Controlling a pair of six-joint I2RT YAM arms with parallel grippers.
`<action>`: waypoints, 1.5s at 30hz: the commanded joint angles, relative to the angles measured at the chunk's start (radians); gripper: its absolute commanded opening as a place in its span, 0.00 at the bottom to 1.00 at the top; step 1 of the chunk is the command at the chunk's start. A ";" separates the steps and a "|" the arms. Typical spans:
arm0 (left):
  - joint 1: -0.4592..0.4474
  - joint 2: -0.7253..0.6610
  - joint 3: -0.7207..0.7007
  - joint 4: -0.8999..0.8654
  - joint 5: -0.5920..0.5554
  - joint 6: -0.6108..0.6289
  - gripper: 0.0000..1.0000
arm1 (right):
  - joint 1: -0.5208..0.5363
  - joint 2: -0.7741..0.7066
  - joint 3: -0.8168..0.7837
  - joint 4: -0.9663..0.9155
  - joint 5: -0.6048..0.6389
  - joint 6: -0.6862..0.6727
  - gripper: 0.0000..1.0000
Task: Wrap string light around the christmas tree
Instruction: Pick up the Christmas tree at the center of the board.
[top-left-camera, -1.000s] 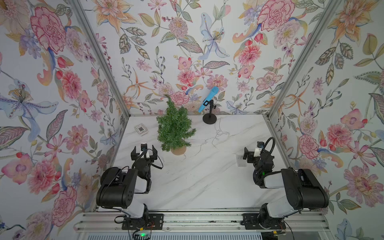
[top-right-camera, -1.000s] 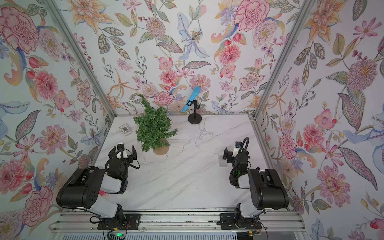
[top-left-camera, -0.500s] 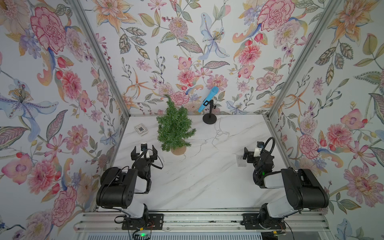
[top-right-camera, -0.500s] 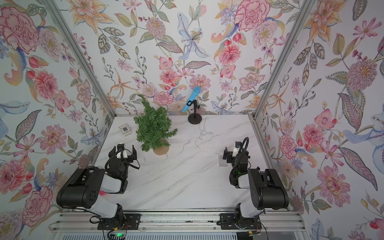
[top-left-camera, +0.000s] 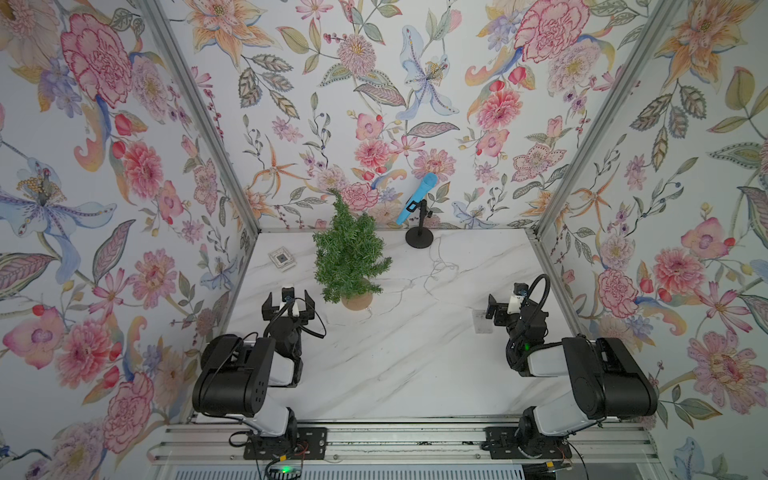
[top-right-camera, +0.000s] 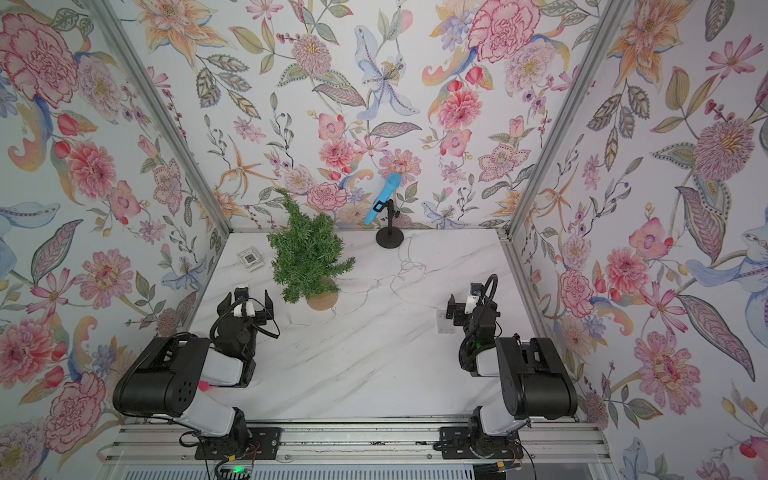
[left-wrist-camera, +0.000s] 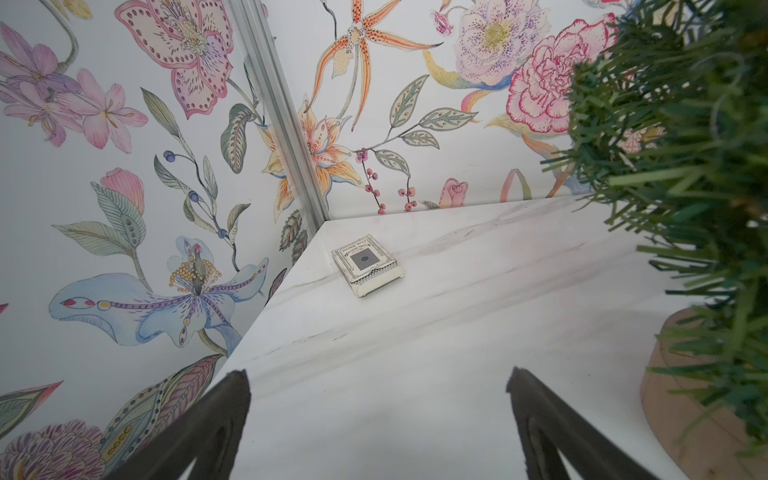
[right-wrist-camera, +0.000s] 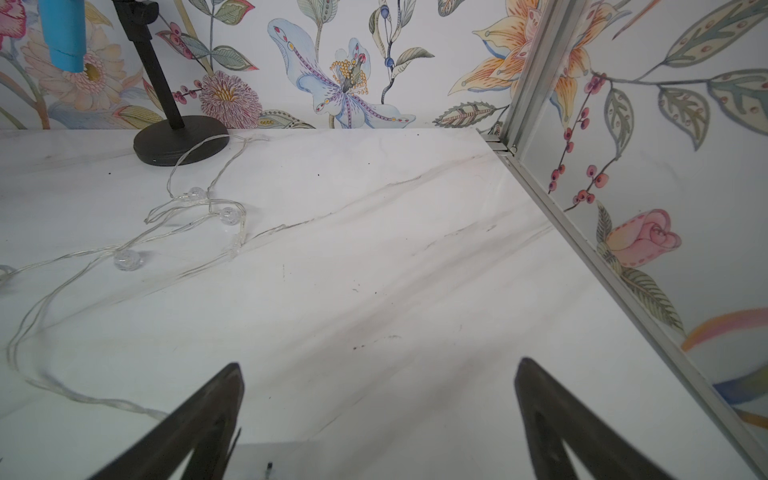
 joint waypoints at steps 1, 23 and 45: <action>0.010 0.007 0.015 0.008 0.018 0.007 1.00 | -0.003 0.007 0.020 0.013 -0.012 -0.008 1.00; 0.020 -1.018 0.099 -0.853 0.053 -0.444 1.00 | -0.133 -0.843 0.154 -0.857 -0.125 0.471 1.00; -0.282 -0.303 1.152 -1.408 0.128 -0.130 0.95 | 0.216 -0.534 0.380 -0.992 -0.163 0.281 1.00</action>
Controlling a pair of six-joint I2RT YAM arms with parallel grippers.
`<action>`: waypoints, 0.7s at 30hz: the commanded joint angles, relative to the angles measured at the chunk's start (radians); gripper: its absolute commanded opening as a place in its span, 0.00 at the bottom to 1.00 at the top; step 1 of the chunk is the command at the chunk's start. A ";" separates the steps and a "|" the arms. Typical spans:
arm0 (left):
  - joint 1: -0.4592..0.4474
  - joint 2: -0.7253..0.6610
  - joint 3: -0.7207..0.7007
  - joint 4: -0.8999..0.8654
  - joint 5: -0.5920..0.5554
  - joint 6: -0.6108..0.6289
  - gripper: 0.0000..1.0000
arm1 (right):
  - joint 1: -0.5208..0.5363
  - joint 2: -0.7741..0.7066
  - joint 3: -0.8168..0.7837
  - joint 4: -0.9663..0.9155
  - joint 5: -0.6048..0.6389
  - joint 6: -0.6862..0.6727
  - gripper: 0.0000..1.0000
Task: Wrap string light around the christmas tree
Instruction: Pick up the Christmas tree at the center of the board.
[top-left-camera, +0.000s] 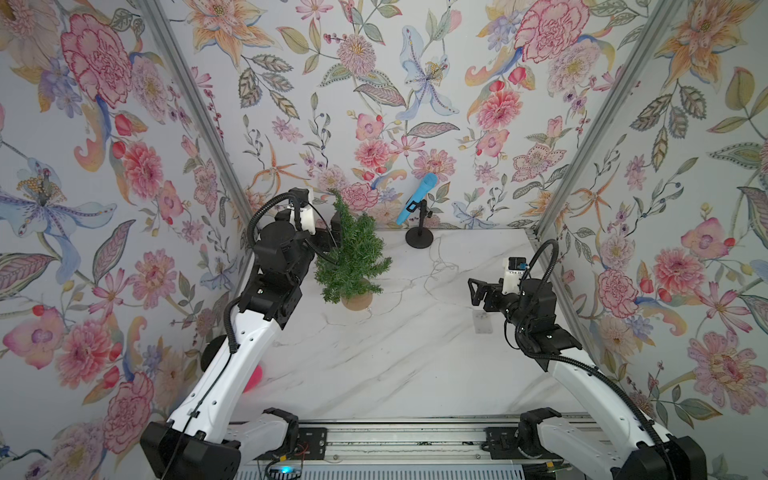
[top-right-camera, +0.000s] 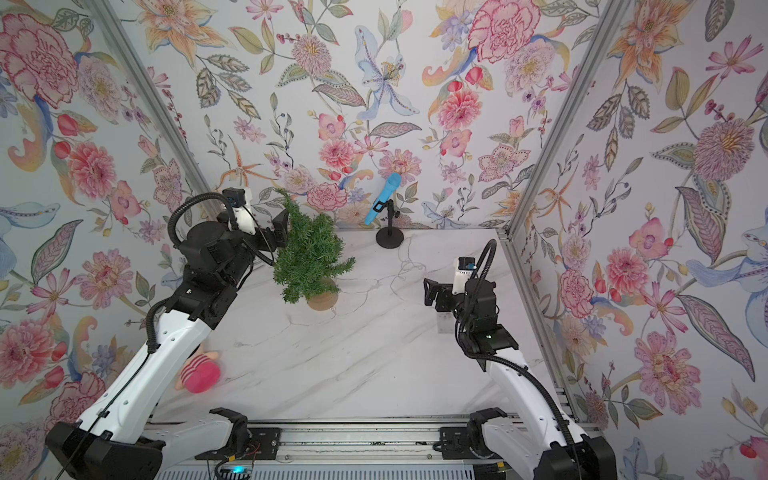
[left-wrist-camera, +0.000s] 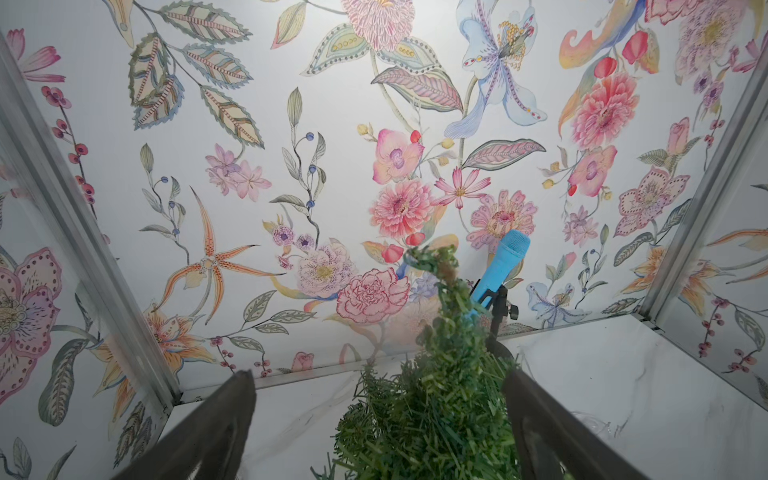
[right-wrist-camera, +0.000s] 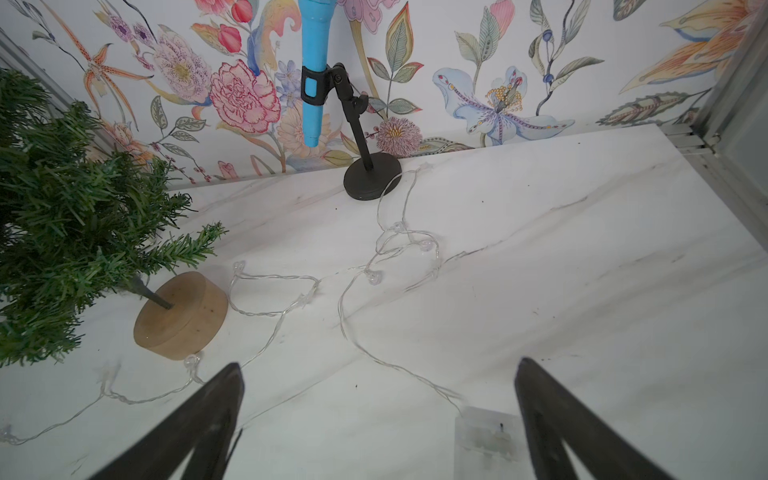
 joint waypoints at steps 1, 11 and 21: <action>-0.009 0.055 0.070 -0.014 0.010 0.027 0.95 | 0.007 0.005 0.001 0.008 -0.007 0.002 1.00; -0.028 0.155 0.097 0.101 0.071 -0.023 0.96 | 0.010 0.039 -0.021 0.052 -0.013 0.002 1.00; -0.032 0.260 0.162 0.128 0.024 -0.040 0.70 | 0.008 0.066 0.011 0.039 -0.019 -0.025 1.00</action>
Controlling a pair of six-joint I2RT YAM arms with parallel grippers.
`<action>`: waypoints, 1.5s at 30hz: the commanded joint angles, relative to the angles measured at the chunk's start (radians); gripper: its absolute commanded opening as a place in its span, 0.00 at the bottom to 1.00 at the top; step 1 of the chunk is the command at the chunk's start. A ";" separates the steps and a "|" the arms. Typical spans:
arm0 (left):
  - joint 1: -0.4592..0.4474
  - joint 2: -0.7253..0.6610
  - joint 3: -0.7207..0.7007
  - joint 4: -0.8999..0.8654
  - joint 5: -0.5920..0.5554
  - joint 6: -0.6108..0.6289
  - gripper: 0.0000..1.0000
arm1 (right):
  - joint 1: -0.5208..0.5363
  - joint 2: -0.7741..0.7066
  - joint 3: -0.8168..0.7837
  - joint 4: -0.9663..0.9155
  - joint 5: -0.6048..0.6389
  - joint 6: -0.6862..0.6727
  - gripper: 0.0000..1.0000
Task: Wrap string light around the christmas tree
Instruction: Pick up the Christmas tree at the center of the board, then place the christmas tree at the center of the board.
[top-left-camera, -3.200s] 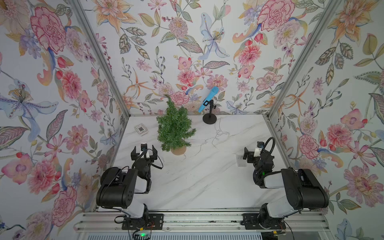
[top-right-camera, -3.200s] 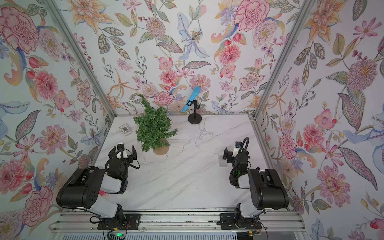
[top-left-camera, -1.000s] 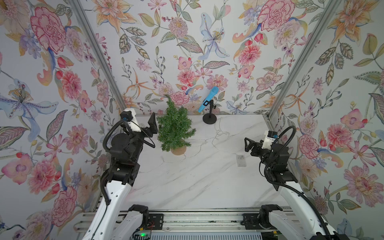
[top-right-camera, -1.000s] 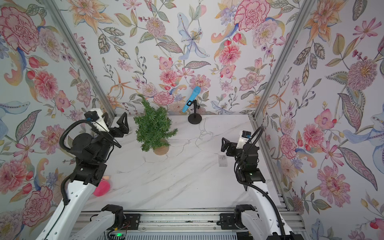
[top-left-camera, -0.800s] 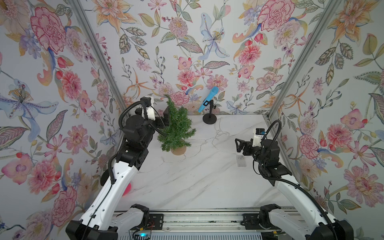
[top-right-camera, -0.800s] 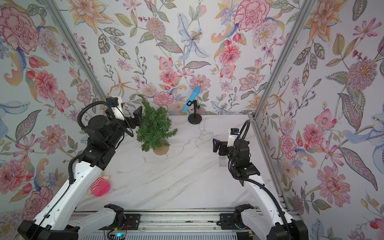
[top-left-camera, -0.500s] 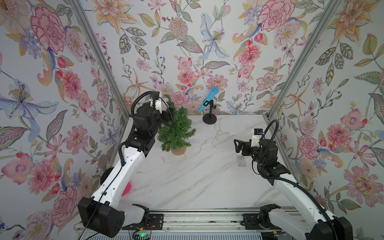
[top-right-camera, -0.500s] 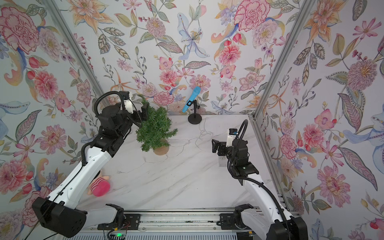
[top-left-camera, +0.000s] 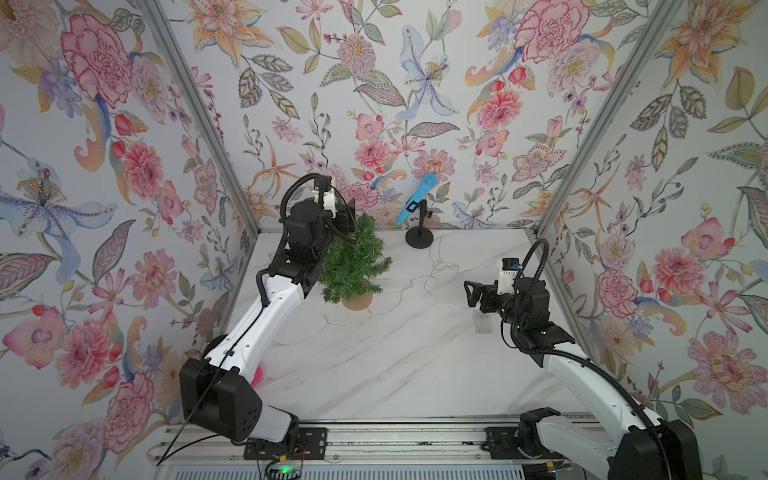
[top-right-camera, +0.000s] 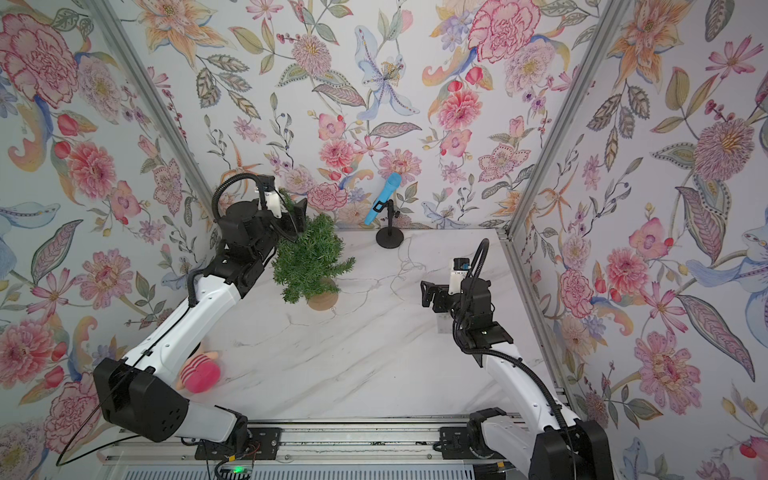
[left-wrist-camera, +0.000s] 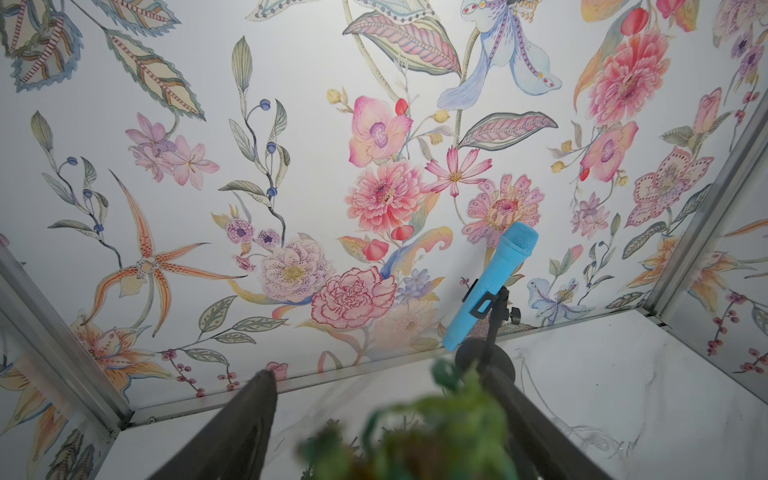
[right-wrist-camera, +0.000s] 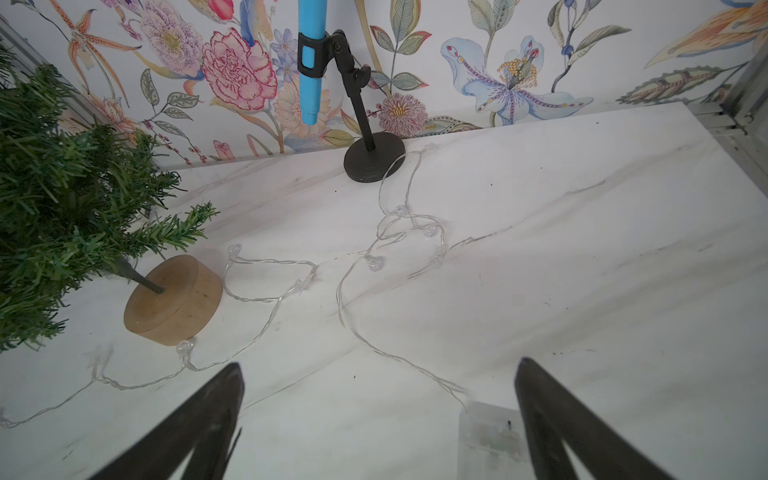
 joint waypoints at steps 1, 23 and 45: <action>-0.014 0.012 0.046 0.041 0.011 -0.003 0.64 | 0.004 -0.004 0.014 0.014 -0.001 -0.012 1.00; -0.062 -0.082 0.320 -0.123 0.024 0.132 0.00 | 0.018 -0.201 0.030 -0.118 -0.016 0.108 1.00; -0.554 -0.164 0.073 -0.012 0.109 0.067 0.00 | 0.018 -0.290 0.013 -0.306 0.120 0.173 1.00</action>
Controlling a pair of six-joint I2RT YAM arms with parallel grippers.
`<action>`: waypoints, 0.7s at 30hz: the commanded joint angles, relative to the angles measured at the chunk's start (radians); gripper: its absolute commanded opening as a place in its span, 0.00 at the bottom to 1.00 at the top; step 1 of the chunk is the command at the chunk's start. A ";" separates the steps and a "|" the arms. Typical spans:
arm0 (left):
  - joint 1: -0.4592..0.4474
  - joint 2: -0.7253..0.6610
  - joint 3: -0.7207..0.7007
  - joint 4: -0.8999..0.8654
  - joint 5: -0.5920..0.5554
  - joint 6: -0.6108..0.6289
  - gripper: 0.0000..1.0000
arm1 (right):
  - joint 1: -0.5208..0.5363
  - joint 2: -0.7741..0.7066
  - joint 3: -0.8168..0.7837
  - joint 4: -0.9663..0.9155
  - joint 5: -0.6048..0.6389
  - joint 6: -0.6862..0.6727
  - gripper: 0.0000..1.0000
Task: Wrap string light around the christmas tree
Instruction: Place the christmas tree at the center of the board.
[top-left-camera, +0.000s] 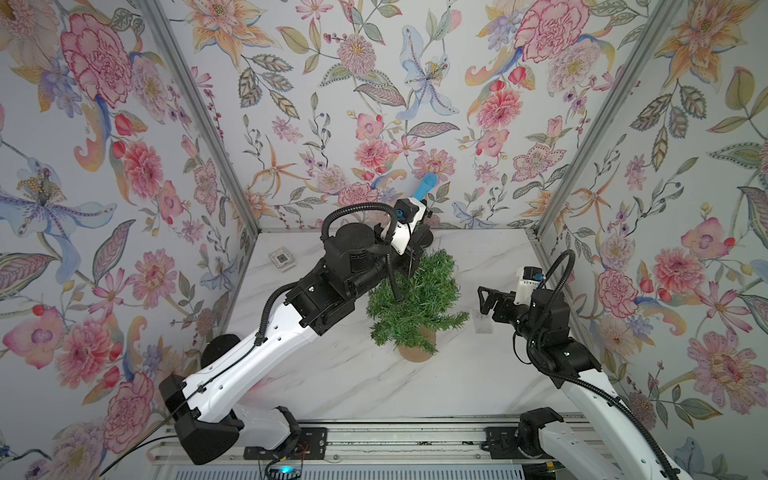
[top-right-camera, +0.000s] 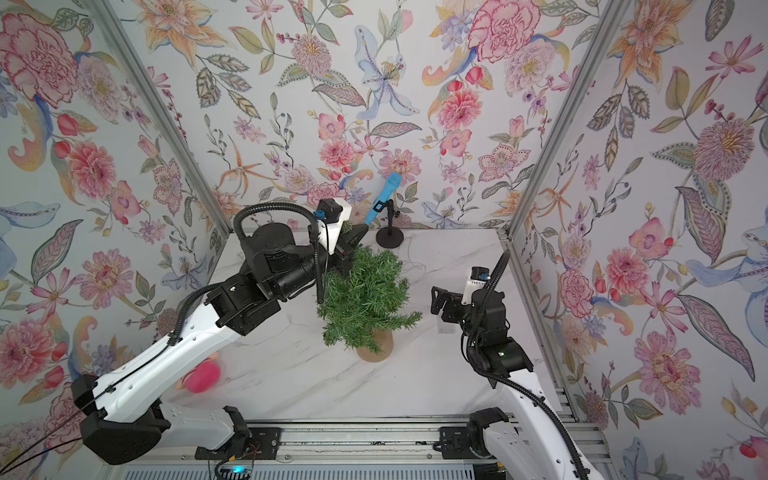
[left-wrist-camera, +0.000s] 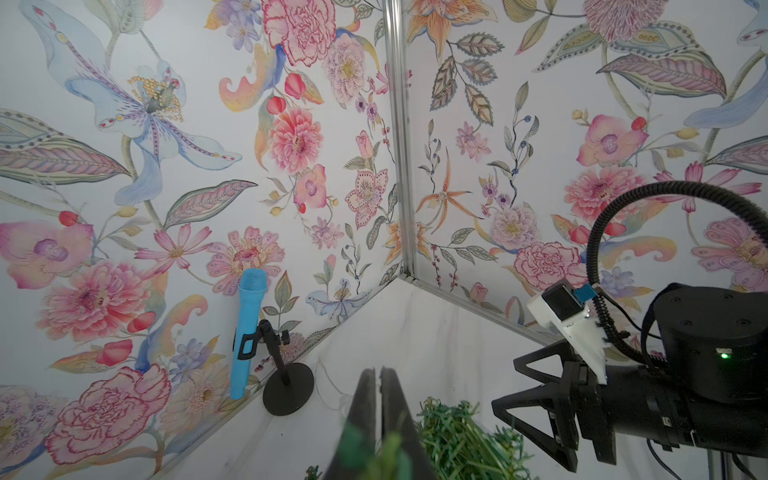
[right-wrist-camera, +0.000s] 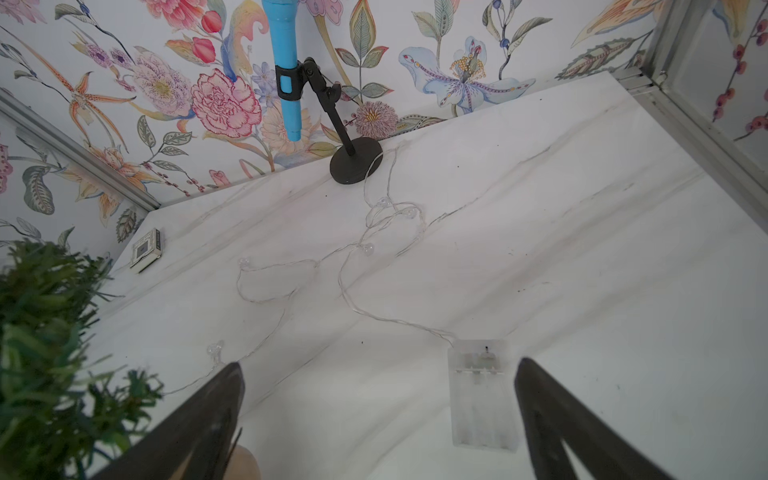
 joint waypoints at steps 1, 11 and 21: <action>-0.024 -0.047 -0.066 0.214 0.040 -0.039 0.00 | 0.005 -0.026 -0.010 -0.020 0.030 0.027 0.99; -0.042 -0.069 -0.186 0.308 0.016 -0.040 0.00 | 0.005 -0.017 -0.037 -0.019 0.026 0.052 1.00; -0.041 -0.085 -0.185 0.250 -0.064 0.005 0.56 | 0.003 0.064 -0.013 -0.027 -0.001 0.073 1.00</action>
